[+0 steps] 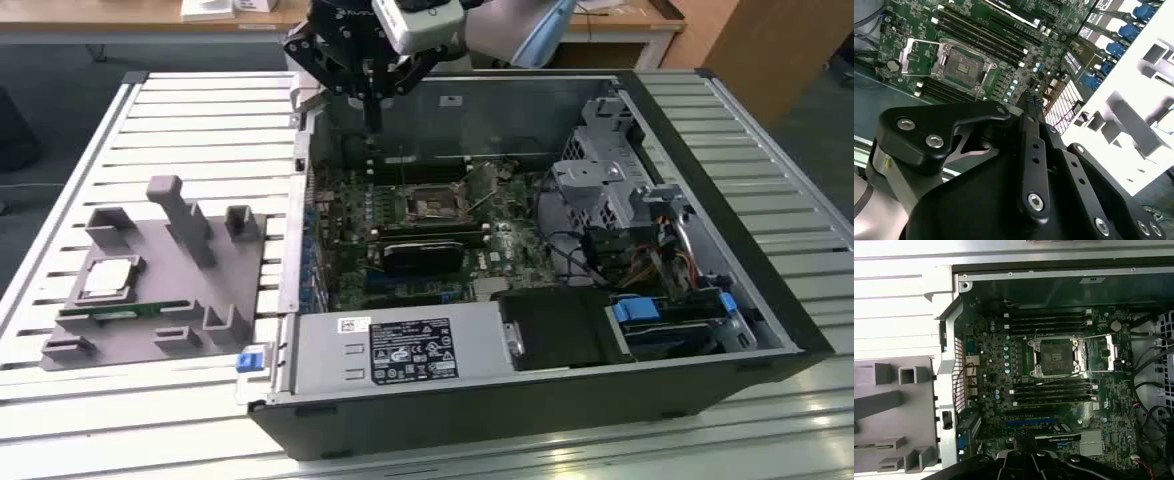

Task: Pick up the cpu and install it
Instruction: 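Reach for the cpu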

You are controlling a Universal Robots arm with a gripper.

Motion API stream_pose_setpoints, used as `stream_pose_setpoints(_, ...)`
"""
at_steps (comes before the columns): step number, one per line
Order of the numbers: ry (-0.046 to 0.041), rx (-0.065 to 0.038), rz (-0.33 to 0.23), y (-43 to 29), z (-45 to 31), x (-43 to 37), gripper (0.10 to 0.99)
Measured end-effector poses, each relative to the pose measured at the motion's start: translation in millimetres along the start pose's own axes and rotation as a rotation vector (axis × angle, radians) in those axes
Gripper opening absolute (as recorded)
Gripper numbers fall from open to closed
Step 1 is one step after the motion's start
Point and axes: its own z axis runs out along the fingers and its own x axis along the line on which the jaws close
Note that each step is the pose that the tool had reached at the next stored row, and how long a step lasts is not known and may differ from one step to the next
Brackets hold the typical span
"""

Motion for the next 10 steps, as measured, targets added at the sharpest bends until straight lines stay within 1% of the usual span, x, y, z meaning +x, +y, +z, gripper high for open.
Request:
stream_pose_setpoints(3,0.0,0.0,0.0,0.0,0.0,0.3,0.106)
stream_pose_setpoints(7,0.0001,0.0,0.0,-1.3,-0.3,17.6,0.106)
stream_pose_setpoints(10,0.0001,0.0,0.0,-2.2,-0.1,28.7,0.106)
